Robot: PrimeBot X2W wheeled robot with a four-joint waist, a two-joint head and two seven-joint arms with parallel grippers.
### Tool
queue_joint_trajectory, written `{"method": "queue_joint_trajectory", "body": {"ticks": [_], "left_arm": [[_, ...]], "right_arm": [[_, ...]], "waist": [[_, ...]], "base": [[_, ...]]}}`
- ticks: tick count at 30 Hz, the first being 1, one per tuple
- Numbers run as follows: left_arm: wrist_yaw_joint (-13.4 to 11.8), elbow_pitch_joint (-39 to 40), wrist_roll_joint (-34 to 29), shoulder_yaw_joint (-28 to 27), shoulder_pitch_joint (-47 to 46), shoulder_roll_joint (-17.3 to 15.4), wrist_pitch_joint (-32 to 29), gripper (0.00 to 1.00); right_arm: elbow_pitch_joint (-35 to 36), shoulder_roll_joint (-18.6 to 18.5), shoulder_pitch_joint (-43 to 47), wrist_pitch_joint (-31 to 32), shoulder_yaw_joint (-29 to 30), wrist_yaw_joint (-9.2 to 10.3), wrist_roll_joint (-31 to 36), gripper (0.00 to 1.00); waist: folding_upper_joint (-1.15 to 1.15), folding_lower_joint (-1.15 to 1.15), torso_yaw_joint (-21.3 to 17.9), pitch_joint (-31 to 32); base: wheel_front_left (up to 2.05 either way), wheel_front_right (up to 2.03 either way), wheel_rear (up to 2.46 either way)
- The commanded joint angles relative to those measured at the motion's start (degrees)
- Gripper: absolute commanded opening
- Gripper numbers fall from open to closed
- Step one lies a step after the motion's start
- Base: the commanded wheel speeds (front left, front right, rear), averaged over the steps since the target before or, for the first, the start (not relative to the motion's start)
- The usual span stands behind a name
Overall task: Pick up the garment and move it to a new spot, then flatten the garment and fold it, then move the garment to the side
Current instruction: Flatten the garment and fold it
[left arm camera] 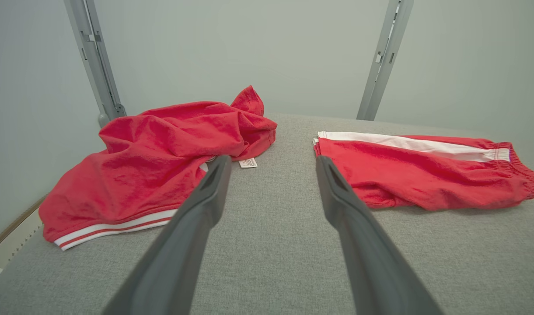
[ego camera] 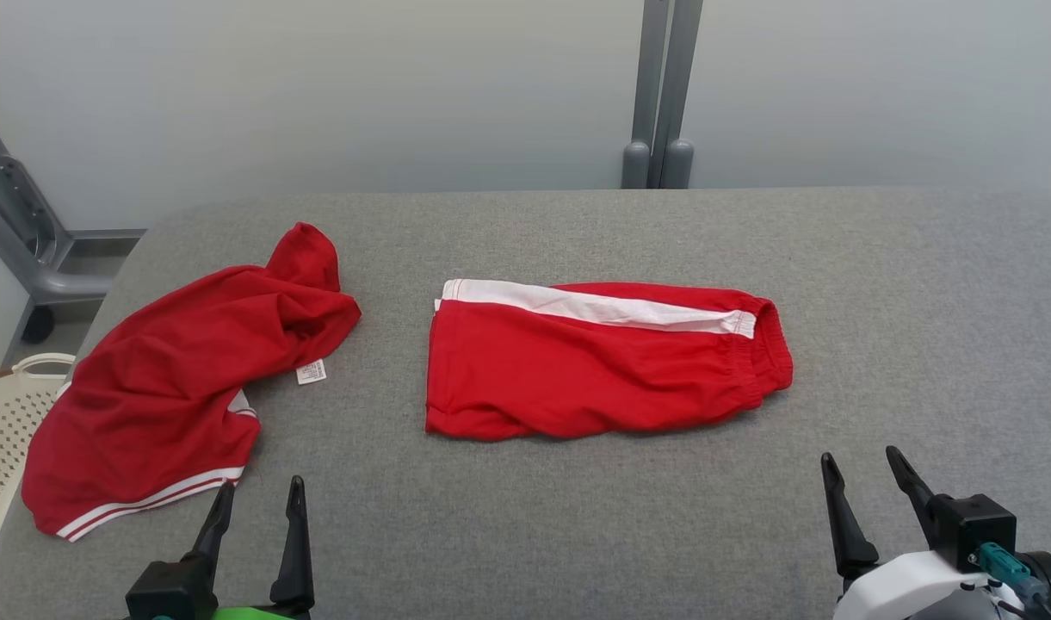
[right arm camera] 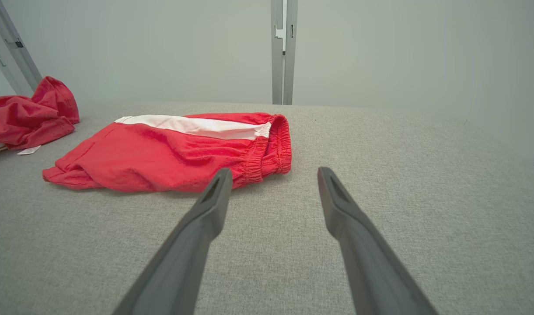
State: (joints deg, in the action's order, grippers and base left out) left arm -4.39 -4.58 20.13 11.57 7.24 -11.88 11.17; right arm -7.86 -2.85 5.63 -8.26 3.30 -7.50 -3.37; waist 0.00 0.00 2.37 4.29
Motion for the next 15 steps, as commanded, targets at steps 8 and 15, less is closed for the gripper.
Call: {"method": "queue_joint_trajectory", "body": {"ticks": [8,15], "left_arm": [[-0.2,-0.1,0.5,0.4,1.0,-0.5,0.0,1.00],[0.3,-0.8,0.9,0.8,0.7,-0.7,-0.1,1.00]], "right_arm": [[0.4,-0.1,-1.8,2.7,0.1,0.02,-2.8,1.00],[1.0,0.0,-7.8,19.1,2.5,0.01,-1.7,1.00]], "waist": [[0.00,0.00,0.0,-0.4],[0.00,0.00,-0.3,-1.0]], "base": [[0.00,0.00,0.00],[0.00,0.00,0.00]]}}
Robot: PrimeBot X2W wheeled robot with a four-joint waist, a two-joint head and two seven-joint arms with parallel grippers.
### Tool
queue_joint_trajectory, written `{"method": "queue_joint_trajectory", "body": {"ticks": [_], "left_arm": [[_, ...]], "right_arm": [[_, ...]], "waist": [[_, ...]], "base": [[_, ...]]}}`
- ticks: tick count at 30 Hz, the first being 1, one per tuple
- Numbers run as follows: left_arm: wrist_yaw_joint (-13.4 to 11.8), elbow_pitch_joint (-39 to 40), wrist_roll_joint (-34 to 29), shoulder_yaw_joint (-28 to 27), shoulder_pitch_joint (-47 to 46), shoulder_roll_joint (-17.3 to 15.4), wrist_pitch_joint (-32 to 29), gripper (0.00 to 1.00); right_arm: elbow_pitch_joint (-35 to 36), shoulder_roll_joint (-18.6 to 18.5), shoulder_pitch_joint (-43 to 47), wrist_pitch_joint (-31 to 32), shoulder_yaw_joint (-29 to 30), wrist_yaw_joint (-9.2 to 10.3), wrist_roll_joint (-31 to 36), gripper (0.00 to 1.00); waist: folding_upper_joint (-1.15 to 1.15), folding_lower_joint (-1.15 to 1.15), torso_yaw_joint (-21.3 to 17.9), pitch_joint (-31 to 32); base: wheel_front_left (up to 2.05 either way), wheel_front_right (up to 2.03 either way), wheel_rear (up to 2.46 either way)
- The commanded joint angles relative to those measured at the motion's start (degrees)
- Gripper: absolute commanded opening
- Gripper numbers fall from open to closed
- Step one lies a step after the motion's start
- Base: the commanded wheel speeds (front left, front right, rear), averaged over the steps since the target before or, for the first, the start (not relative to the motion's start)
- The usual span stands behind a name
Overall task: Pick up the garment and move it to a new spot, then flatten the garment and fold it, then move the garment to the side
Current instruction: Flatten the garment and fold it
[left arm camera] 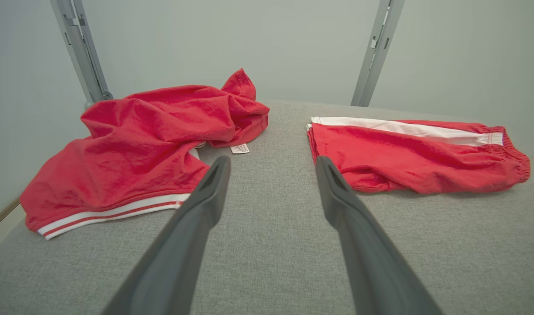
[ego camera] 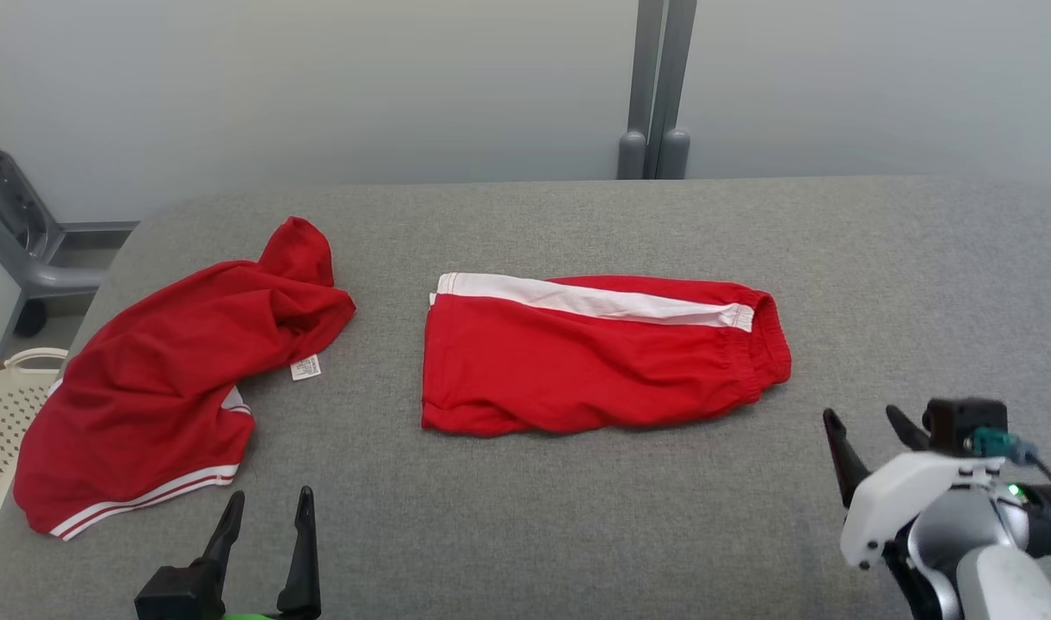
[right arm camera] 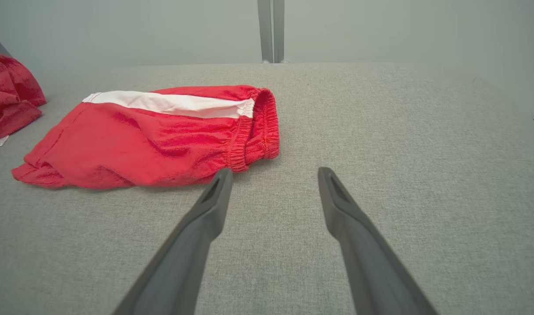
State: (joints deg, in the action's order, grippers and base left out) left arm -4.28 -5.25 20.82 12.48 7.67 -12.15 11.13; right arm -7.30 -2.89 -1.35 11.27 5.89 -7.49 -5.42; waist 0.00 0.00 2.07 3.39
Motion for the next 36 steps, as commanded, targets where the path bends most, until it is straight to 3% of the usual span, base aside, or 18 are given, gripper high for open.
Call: {"method": "queue_joint_trajectory", "body": {"ticks": [1,8,18,24,36], "left_arm": [[0.2,-0.2,0.1,0.0,0.0,-0.5,-0.2,1.00],[0.5,0.0,0.0,0.7,-1.5,-0.7,-0.3,1.00],[1.0,0.4,-0.4,2.3,-3.6,-0.5,-1.1,1.00],[1.4,-0.1,-0.7,3.5,-6.0,0.3,-0.8,1.00],[1.8,-1.6,-0.4,4.8,-8.4,1.0,-0.4,1.00]], "right_arm": [[0.6,-0.1,-2.1,2.6,1.0,0.00,0.3,1.00],[-0.6,-0.1,-10.8,21.0,4.7,0.01,1.4,1.00],[-8.6,-0.1,-24.5,36.1,10.4,0.00,6.4,1.00],[-13.8,-0.1,-31.4,39.0,13.3,0.00,9.1,1.00],[-22.8,-0.1,-36.8,35.9,16.7,0.00,14.1,1.00]], "waist": [[0.00,0.00,0.1,-0.2],[0.00,0.00,1.5,-1.5],[0.00,0.00,4.7,-7.0],[0.00,0.00,6.6,-10.4],[0.00,0.00,9.1,-13.4]], "base": [[0.00,0.00,0.00],[0.00,0.00,0.00],[0.00,0.00,0.00],[0.00,0.00,0.00],[0.00,0.00,0.00]]}}
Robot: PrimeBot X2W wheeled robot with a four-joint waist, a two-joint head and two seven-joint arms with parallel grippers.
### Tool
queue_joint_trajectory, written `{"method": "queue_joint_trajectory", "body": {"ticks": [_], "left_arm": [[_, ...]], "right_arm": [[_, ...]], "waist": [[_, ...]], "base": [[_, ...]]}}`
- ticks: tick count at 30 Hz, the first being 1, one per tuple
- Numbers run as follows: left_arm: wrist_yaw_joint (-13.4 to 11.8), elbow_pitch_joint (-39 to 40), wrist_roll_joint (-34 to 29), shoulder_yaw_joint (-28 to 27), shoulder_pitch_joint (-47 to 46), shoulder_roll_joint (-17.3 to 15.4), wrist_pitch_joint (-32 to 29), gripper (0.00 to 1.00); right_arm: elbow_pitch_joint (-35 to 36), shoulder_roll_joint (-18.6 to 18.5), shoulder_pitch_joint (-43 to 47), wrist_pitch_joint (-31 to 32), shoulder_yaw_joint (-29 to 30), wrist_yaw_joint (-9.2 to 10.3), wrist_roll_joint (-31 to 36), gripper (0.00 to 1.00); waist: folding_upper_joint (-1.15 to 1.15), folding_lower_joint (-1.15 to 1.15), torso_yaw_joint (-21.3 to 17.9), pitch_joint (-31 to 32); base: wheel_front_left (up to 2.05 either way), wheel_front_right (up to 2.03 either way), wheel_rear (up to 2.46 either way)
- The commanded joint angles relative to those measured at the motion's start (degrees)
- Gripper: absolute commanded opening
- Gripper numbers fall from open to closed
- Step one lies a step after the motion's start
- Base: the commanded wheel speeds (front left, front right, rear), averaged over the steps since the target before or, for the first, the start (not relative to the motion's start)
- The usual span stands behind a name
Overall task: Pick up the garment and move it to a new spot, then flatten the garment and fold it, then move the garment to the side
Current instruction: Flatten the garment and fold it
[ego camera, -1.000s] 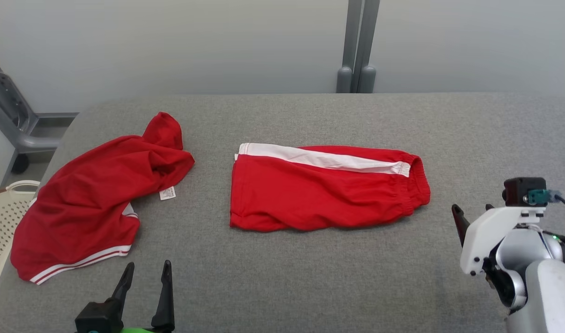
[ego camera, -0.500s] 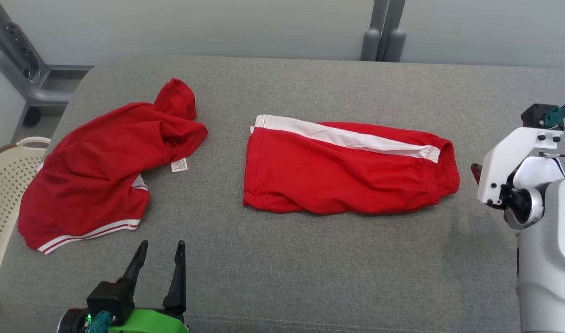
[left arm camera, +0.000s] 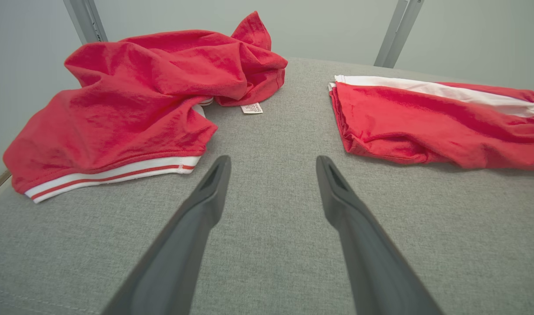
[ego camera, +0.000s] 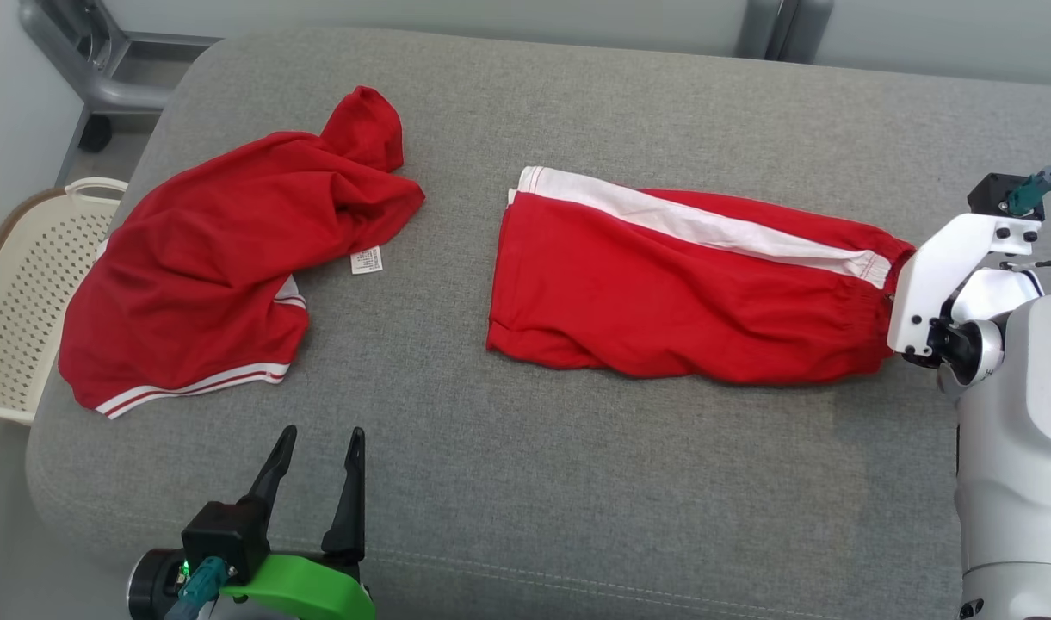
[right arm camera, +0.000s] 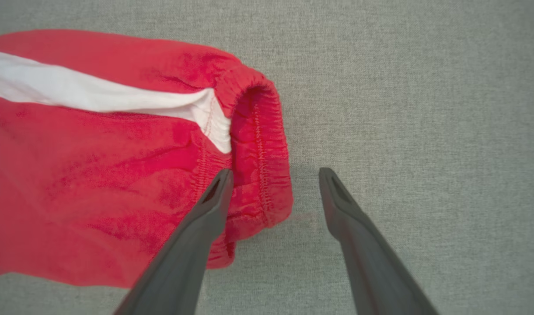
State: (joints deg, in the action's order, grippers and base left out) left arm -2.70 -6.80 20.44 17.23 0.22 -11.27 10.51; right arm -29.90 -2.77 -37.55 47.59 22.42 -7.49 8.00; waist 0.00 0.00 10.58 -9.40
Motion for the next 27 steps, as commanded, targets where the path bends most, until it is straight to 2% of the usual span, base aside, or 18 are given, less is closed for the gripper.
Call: {"method": "queue_joint_trajectory", "body": {"ticks": [1,19,27], "left_arm": [[0.2,-0.1,0.0,0.1,-1.1,0.1,0.2,1.00],[0.5,-1.8,0.8,1.3,-2.6,0.7,0.5,1.00],[0.7,-1.9,1.0,2.5,-3.1,1.0,-0.1,1.00]], "right_arm": [[-0.6,-0.2,-0.7,-0.6,0.5,0.00,1.3,1.00],[-5.4,-0.2,-0.9,-3.0,1.7,0.01,1.4,1.00],[-9.6,-0.1,-1.9,-4.5,3.5,0.00,1.0,1.00]], "waist": [[0.00,0.00,0.7,-0.8],[0.00,0.00,1.2,-2.1],[0.00,0.00,2.7,-2.6]], "base": [[0.00,0.00,0.00],[0.00,0.00,0.00],[0.00,0.00,0.00]]}}
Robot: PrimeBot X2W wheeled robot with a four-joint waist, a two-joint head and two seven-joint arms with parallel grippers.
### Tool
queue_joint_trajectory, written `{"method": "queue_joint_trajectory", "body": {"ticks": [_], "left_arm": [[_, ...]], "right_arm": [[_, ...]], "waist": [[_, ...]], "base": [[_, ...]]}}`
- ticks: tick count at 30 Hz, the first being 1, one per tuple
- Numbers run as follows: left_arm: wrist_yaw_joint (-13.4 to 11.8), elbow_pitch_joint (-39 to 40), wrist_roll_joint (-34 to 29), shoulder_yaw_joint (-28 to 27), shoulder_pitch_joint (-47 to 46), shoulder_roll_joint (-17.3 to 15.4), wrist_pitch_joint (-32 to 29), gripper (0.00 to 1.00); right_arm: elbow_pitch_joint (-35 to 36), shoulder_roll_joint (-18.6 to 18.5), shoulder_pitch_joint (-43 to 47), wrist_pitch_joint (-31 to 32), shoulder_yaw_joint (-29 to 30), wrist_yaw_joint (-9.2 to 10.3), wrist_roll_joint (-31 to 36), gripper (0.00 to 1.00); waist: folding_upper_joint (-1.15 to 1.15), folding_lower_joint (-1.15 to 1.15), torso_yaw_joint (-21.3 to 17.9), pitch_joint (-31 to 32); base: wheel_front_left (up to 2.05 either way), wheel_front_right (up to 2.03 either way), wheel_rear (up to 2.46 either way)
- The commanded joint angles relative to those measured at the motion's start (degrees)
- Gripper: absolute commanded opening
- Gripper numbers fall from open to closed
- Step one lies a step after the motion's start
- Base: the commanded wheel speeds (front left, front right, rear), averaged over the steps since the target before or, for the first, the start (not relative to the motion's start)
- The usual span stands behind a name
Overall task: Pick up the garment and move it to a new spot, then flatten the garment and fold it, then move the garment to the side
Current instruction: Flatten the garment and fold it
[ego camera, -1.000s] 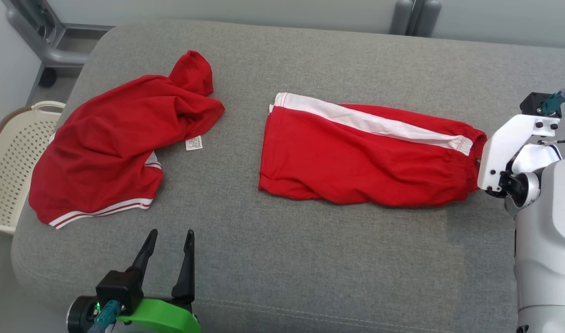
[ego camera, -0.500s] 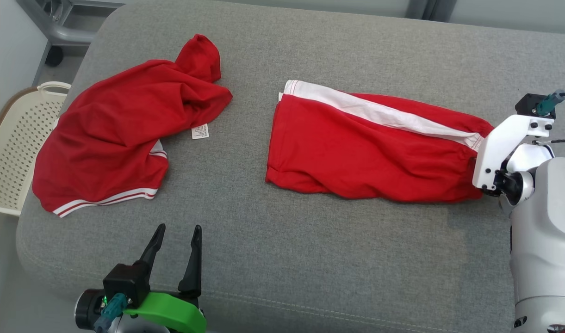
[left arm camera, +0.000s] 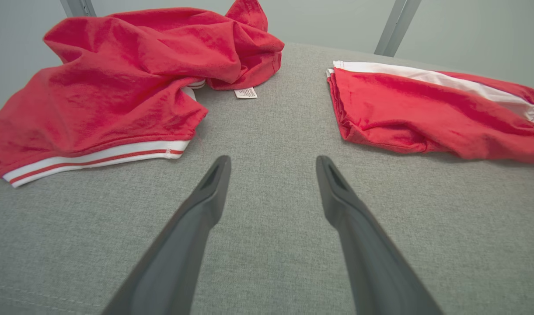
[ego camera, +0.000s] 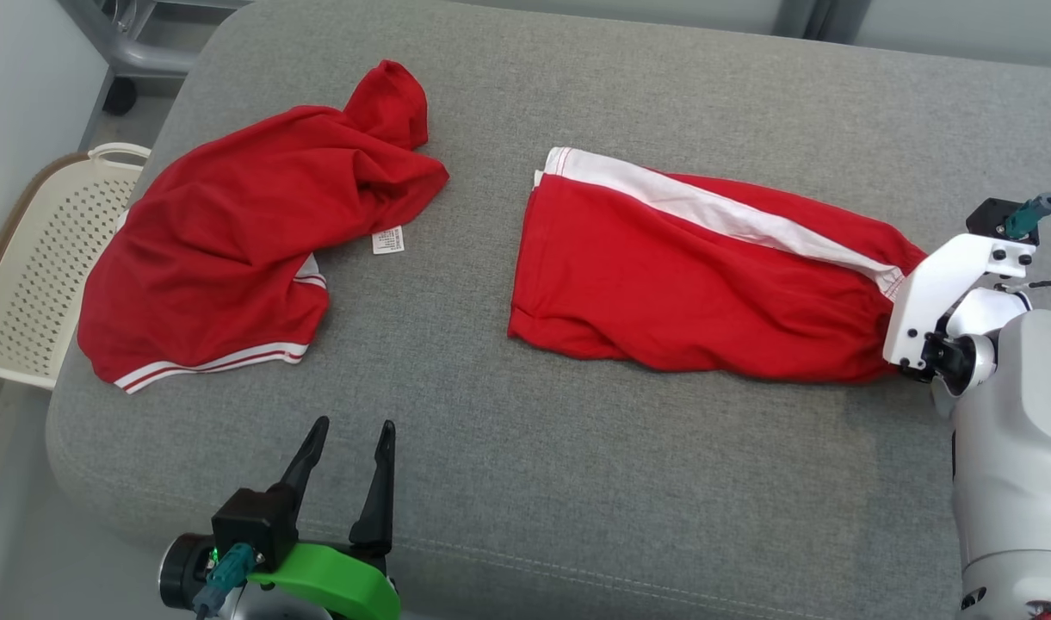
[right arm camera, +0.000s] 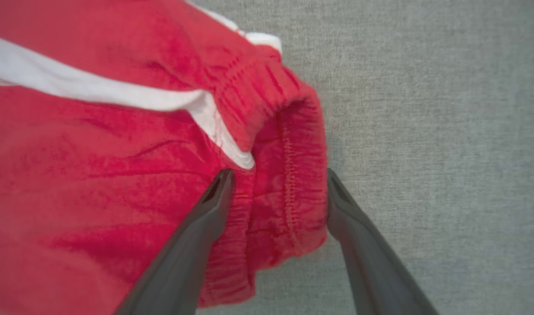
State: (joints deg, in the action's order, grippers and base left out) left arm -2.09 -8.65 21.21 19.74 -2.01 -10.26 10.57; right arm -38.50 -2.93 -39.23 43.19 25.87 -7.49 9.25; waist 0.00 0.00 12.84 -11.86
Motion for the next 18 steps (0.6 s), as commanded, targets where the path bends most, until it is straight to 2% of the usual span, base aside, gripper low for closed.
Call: {"method": "queue_joint_trajectory", "body": {"ticks": [1,7,8,9,11,12,18], "left_arm": [[0.1,-0.1,0.3,0.1,-0.8,0.0,-0.2,1.00],[0.0,-0.5,0.5,0.6,-0.6,0.2,0.0,1.00],[-0.1,-0.5,0.6,0.6,-0.6,0.2,0.0,1.00],[-0.1,-0.5,0.7,0.7,-0.6,0.2,0.0,1.00],[-0.1,-0.6,0.8,0.9,-0.6,0.3,0.1,1.00],[-0.2,-0.6,0.8,0.9,-0.6,0.3,0.1,1.00],[-0.3,-1.0,1.3,1.0,0.1,0.1,0.1,1.00]], "right_arm": [[-1.7,0.1,-0.6,-0.2,0.2,0.00,-0.7,1.00],[-6.6,0.4,-2.9,-0.7,-0.2,-0.03,-2.5,1.00],[-7.1,0.4,-3.1,-0.8,-0.3,-0.03,-2.5,0.84],[-7.6,0.4,-3.4,-1.0,-0.2,-0.03,-2.4,0.46],[-8.3,0.4,-3.7,-1.5,-0.3,-0.02,-1.9,0.09],[-8.5,0.3,-3.8,-1.7,-0.4,-0.02,-1.6,0.00],[-8.8,0.0,-3.6,-2.6,1.0,0.04,0.7,0.00]], "waist": [[0.00,0.00,0.7,-0.2],[0.00,0.00,1.9,-0.3],[0.00,0.00,1.9,-0.4],[0.00,0.00,2.0,-0.4],[0.00,0.00,2.1,-0.3],[0.00,0.00,2.1,-0.3],[0.00,0.00,1.4,0.6]], "base": [[0.00,0.00,0.00],[0.00,0.00,0.00],[0.00,0.00,0.00],[0.00,0.00,0.00],[0.00,0.00,0.00],[0.00,0.00,0.00],[0.00,0.00,0.00]]}}
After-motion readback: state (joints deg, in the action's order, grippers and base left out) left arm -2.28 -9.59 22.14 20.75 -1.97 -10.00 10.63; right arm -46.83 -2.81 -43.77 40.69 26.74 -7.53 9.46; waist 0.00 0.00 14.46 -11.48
